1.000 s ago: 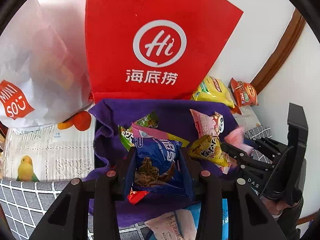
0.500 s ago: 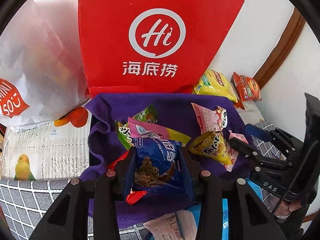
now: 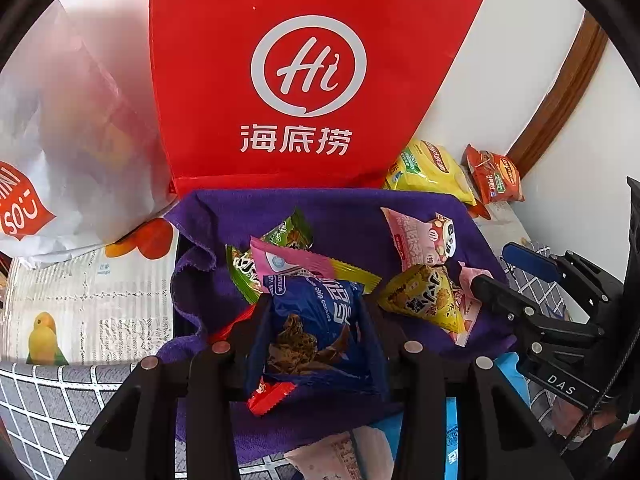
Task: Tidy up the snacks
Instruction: 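Open both grippers to drop the packets onto the purple towel, then move both grippers back to the loose packets beside the blue tissue pack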
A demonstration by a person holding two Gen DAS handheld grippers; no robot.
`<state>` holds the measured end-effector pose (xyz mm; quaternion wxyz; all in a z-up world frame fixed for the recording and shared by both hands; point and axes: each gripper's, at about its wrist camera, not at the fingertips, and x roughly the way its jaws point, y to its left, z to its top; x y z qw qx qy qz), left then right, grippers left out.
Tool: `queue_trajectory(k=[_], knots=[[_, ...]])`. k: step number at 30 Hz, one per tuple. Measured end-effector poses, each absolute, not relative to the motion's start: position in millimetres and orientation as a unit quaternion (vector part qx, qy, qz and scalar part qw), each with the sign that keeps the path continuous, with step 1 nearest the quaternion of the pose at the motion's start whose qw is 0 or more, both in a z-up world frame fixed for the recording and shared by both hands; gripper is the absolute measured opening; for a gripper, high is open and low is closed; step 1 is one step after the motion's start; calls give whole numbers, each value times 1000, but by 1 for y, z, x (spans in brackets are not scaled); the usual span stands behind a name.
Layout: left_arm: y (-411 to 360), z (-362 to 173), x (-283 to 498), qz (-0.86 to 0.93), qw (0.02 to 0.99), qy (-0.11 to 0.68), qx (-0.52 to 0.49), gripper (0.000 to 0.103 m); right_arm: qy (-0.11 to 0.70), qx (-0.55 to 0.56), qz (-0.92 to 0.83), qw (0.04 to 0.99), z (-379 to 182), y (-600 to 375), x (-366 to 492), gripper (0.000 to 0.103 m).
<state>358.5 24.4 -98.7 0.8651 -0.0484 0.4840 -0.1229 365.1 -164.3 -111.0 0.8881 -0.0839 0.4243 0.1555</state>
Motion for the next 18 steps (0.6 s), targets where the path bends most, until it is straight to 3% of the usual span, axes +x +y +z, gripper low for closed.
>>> queue_trajectory(k=[18], knots=[[20, -104, 362, -118, 864, 487, -49, 42, 424, -90, 156, 887, -111, -161, 364, 55]])
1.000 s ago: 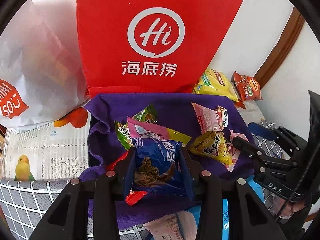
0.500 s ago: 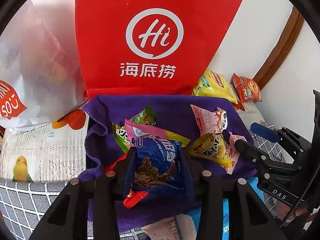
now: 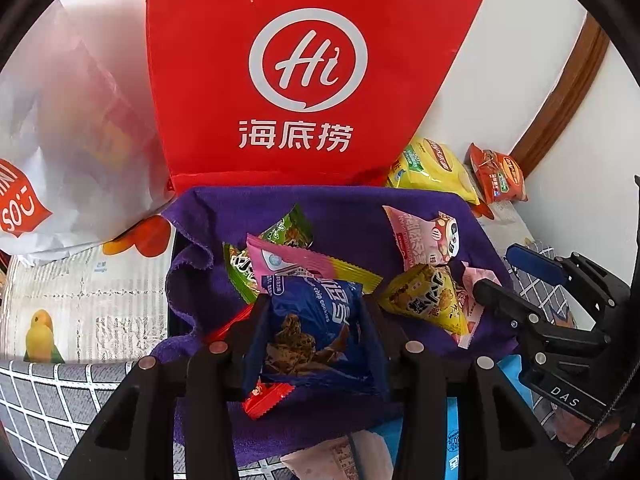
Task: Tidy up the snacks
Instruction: 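Move both grippers back to the loose packets beside the blue tissue pack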
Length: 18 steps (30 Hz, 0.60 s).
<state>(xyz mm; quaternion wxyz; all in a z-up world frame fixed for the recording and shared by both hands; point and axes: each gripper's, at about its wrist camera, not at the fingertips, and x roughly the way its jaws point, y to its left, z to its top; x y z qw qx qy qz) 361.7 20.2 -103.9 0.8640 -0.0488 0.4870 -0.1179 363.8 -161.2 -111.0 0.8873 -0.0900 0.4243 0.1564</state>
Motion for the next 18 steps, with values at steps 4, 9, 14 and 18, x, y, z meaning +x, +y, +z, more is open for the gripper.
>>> queue_trajectory(k=[4, 9, 14, 18], knots=[[22, -103, 363, -114, 863, 490, -53, 49, 424, -90, 157, 887, -111, -161, 364, 55], [24, -99, 363, -122, 858, 495, -64, 61, 424, -90, 156, 887, -111, -161, 364, 55], [27, -84, 357, -120, 867, 480, -62, 63, 419, -93, 155, 890, -107, -159, 360, 55], [31, -72, 351, -125, 869, 475, -65, 63, 410, -90, 151, 895, -100, -158, 356, 55]])
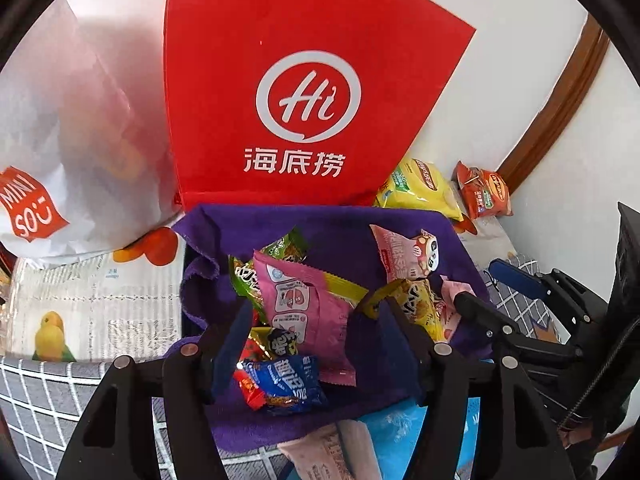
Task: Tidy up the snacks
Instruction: 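Move both grippers back to the loose packets beside the blue tissue pack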
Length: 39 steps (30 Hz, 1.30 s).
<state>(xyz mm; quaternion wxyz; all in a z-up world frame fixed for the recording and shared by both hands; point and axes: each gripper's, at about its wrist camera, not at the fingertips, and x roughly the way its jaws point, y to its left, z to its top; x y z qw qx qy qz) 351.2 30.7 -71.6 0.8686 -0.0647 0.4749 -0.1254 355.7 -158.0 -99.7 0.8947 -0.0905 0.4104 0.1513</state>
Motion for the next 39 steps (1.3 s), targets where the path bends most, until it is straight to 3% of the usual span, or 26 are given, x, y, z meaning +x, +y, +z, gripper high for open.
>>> queue_trajectory(k=[20, 39], knots=[[37, -13, 287, -124, 886, 446, -28, 63, 372, -33, 90, 923, -43, -186, 268, 55], [110, -45, 222, -73, 876, 474, -54, 63, 401, -20, 144, 904, -62, -131, 208, 51]])
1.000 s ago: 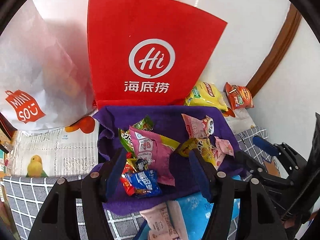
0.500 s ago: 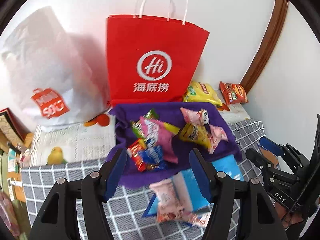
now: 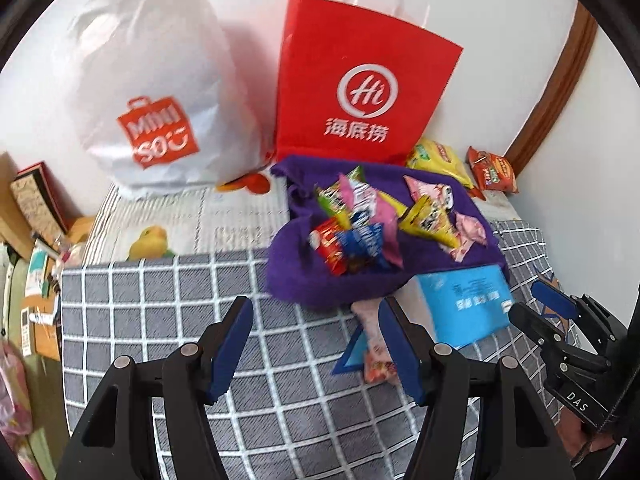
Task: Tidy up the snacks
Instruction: 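Move both grippers back to the loose packets beside the blue tissue pack, then grasp the Lotso ice-cream packet with the right gripper while the left grasps the pale pink packet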
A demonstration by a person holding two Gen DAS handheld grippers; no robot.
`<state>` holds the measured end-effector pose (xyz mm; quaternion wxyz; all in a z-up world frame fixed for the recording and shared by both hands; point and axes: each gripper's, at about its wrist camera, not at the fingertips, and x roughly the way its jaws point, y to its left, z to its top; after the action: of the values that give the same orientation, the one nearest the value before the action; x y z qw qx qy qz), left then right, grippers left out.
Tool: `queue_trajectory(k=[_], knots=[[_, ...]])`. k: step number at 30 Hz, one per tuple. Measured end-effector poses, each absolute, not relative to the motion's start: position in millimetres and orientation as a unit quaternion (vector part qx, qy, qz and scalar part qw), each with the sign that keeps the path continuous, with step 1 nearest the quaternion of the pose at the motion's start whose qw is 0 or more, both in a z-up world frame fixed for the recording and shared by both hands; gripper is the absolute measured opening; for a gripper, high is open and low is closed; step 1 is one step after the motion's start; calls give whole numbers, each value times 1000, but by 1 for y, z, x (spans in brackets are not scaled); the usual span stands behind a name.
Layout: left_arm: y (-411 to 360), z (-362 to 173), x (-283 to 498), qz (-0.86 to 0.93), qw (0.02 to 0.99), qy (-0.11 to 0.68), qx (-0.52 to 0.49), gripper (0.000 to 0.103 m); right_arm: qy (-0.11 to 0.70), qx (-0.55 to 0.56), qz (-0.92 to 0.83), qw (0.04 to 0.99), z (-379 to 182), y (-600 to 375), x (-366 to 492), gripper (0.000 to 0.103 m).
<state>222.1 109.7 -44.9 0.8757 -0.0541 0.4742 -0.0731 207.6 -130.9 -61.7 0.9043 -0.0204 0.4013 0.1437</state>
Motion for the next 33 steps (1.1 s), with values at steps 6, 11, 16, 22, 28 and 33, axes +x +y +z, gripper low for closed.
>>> queue_trajectory(k=[6, 11, 16, 22, 28, 33], knots=[[128, -63, 212, -59, 871, 483, -68, 63, 424, -26, 158, 891, -81, -122, 194, 48], [132, -75, 207, -60, 864, 494, -75, 63, 447, -52, 195, 871, -105, -103, 178, 48], [132, -80, 200, -66, 863, 496, -72, 63, 460, -74, 227, 855, -126, -86, 173, 48], [133, -87, 197, -67, 860, 500, -73, 63, 477, -76, 240, 842, -144, -78, 185, 48], [137, -95, 198, -64, 857, 506, -78, 63, 501, -75, 239, 828, -166, -73, 197, 45], [141, -98, 200, -63, 854, 510, -84, 63, 507, -83, 235, 825, -174, -68, 197, 30]])
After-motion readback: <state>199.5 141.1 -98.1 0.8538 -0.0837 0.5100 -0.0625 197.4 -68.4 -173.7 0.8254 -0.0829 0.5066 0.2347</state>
